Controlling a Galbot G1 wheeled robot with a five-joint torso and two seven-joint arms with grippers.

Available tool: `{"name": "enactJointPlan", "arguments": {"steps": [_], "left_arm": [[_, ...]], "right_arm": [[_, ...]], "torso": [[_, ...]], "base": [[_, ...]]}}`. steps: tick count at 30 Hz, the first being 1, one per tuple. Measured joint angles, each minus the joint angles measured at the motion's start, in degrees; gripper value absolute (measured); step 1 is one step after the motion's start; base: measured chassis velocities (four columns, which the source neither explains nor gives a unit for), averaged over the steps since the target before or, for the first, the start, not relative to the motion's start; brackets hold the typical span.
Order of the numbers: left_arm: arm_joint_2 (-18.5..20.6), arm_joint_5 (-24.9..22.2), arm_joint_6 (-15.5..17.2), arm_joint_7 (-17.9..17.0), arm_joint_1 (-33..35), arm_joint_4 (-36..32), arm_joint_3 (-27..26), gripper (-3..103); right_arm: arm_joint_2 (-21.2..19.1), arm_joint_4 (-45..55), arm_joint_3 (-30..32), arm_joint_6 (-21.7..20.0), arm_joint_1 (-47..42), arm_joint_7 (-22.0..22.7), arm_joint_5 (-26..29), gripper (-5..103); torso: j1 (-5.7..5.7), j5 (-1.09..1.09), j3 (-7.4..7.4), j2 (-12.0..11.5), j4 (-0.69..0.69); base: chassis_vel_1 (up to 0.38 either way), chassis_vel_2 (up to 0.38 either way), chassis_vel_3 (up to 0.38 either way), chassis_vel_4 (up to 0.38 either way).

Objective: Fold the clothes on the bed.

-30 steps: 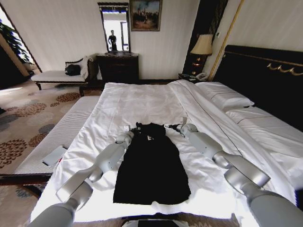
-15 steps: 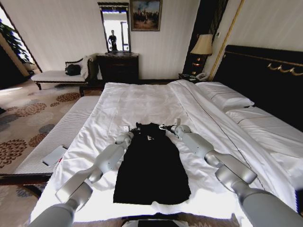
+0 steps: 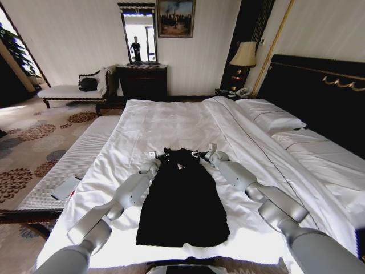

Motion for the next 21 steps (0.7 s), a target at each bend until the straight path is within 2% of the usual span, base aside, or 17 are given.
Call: {"name": "enactJointPlan", "arguments": {"steps": [3, 4, 7, 11, 15, 21], "left_arm": [[-0.07, -0.02, 0.0, 0.0, -0.03, 0.08, 0.0, 2], [-0.08, -0.03, -0.01, 0.0, -0.05, 0.08, -0.01, 2], [-0.08, -0.04, -0.02, 0.0, -0.05, 0.07, -0.04, 2], [0.1, -0.05, -0.07, 0.0, -0.04, -0.1, -0.44, 2], [-0.18, 0.05, -0.13, 0.0, -0.61, 0.51, -1.45, 2], [0.84, -0.91, -0.08, 0.0, -2.04, -0.05, -1.66, 2]], "right_arm": [[0.05, 0.0, 0.0, 0.03, -0.05, 0.03, 0.01, 42], [0.06, 0.01, 0.0, 0.03, -0.05, 0.09, 0.02, 32], [0.05, 0.03, 0.0, 0.03, -0.05, 0.15, 0.05, 26], [-0.12, 0.1, -0.03, 0.1, 0.08, 0.99, 0.19, 5], [-0.43, 0.44, 0.0, 0.14, 0.13, 1.42, 0.43, 1], [-1.14, 1.88, 0.88, 1.27, 0.03, 2.18, 1.08, 1]], "torso": [[0.0, 0.0, 0.0, 0.0, -0.01], [0.0, 0.0, 0.0, 0.0, 0.0], [0.0, 0.0, 0.0, 0.0, -0.01], [0.0, 0.0, 0.0, 0.0, -0.01], [0.0, 0.0, 0.0, 0.0, 0.0], [0.0, 0.01, 0.0, 0.0, 0.0]], "base": [[0.0, 0.0, 0.0, 0.0], [0.0, 0.0, 0.0, 0.0], [0.0, 0.0, 0.0, 0.0], [0.0, 0.0, 0.0, 0.0], [0.0, 0.0, 0.0, 0.0], [0.0, 0.0, 0.0, 0.0]]}}
